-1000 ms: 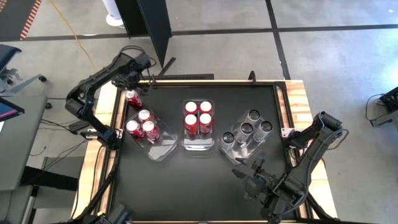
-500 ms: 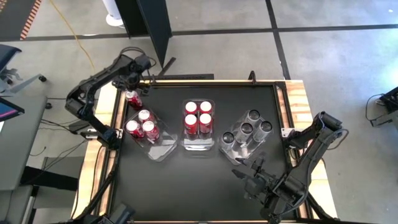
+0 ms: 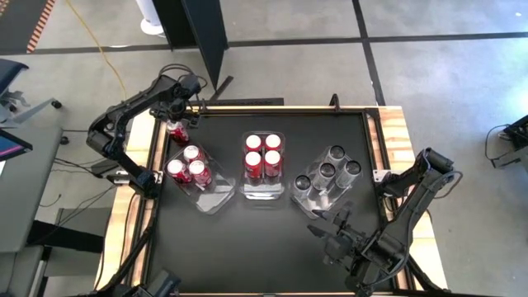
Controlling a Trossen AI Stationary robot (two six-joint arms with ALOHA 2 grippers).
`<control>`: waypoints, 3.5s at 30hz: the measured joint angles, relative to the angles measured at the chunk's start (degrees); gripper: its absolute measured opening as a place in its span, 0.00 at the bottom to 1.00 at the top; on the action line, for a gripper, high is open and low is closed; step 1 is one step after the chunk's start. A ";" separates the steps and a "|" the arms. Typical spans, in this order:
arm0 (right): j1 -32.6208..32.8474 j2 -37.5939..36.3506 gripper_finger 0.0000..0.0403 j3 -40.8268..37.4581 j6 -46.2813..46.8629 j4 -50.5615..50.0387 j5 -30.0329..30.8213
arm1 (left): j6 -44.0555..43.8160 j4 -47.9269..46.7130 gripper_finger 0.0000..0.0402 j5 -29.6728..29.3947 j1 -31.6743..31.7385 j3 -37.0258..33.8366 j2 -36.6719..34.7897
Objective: Sort soda cans
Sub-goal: Put the red soda can into the left transparent bin
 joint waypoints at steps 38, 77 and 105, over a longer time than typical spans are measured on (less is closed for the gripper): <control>-0.50 0.02 0.63 0.00 -0.13 0.67 -0.94 | 4.69 13.87 0.87 2.51 -0.15 -10.96 -0.11; -2.06 0.04 0.63 0.02 -0.61 1.72 -0.98 | 14.05 17.14 0.78 5.62 0.18 -13.39 -3.34; -5.75 0.04 0.63 0.02 -1.07 1.88 -1.14 | 19.24 12.47 0.78 4.84 -5.80 -3.20 -3.45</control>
